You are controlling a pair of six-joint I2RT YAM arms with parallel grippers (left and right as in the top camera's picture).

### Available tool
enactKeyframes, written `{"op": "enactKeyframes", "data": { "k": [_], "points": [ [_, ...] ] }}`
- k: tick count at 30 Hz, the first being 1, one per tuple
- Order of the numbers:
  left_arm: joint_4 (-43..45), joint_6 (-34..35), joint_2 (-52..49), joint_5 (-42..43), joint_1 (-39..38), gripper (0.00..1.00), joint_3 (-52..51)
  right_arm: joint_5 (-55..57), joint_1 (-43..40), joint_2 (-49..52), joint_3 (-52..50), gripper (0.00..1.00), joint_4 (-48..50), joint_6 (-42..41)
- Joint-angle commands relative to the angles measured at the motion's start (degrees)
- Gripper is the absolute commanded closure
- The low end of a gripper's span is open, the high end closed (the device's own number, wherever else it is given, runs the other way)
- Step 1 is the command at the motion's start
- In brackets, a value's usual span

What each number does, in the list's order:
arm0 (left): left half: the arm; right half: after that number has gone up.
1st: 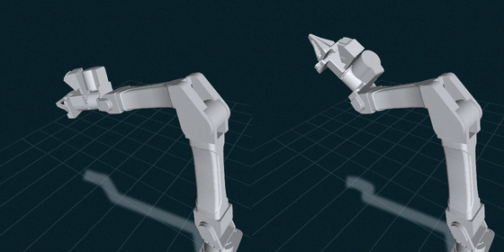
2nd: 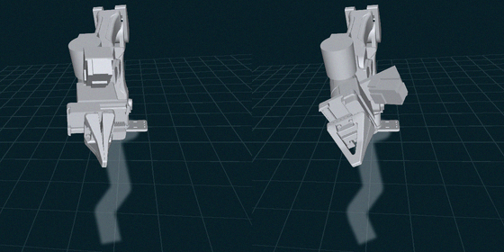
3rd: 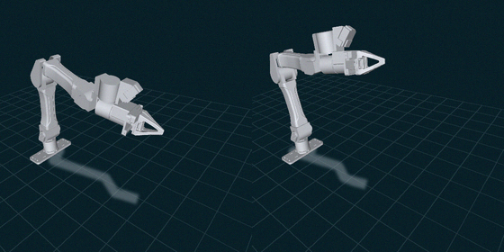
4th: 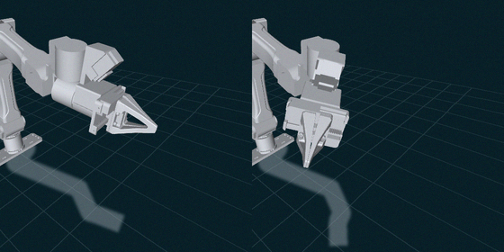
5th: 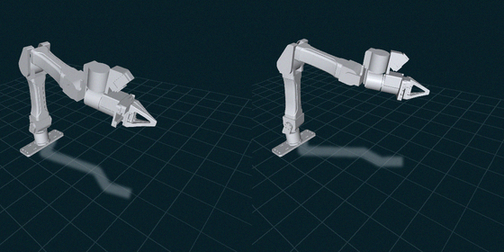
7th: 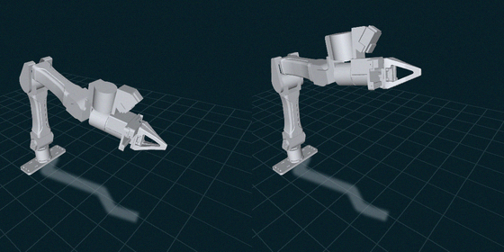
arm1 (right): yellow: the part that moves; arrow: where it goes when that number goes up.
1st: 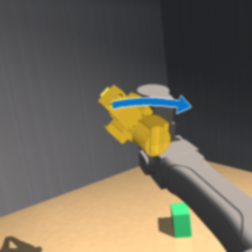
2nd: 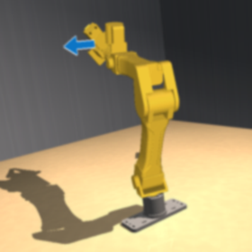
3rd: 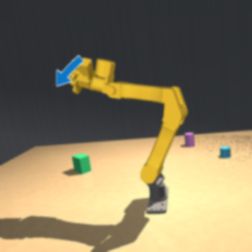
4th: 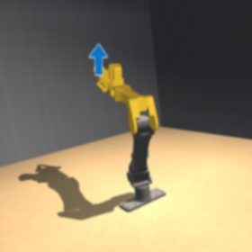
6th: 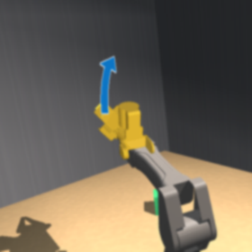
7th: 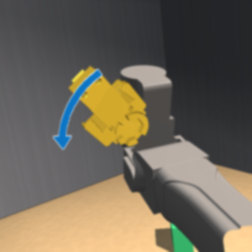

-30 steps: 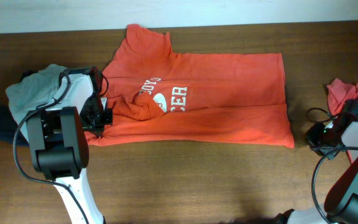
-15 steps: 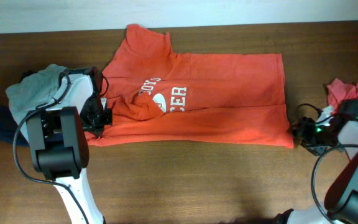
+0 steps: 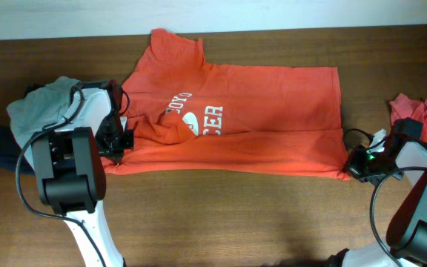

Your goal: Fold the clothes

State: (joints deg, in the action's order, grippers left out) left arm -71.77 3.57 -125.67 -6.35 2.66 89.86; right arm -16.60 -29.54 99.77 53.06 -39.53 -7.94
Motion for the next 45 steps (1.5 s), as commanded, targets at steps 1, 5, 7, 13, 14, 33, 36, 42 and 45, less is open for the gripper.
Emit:
{"op": "enactKeyframes", "data": {
  "k": [1,5,7,13,14,33,36,42,45],
  "points": [
    [-1.2,-0.33,0.11,-2.1,0.74,0.99,-1.22,10.32,-1.11,0.79,1.42,0.96,-1.07,-3.76],
    [-2.62,-0.42,0.11,-2.14,0.74,0.99,-1.22,14.1,-4.24,0.76,2.8,0.96,-2.29,-6.1],
    [-2.78,-0.42,0.11,-2.12,0.74,1.0,-1.22,11.08,-6.29,0.76,2.91,0.96,-2.08,-6.27],
    [-5.38,-0.37,0.11,-2.08,0.72,0.64,-1.22,8.76,-7.28,0.76,2.91,0.81,-2.1,-6.27],
    [-5.75,-0.37,0.13,-2.05,0.72,0.58,-1.2,7.61,-7.28,0.76,2.91,0.71,-2.14,-6.27],
    [-2.93,-2.54,4.63,22.27,0.7,0.34,31.58,-14.62,-5.77,-2.93,27.78,0.46,-9.33,-2.8],
    [11.37,-2.73,3.69,26.34,-0.57,0.39,31.58,-17.84,-1.79,-2.93,28.72,0.44,-7.82,-2.01],
    [27.58,-2.49,-3.93,26.1,-4.63,0.39,31.58,-12.46,6.19,-2.86,28.7,0.42,-8.11,1.79],
    [33.42,-2.23,-9.2,26.12,-5.79,0.39,31.61,-11.08,8.02,-2.86,28.7,0.43,-8.09,1.73]
  ]
}}
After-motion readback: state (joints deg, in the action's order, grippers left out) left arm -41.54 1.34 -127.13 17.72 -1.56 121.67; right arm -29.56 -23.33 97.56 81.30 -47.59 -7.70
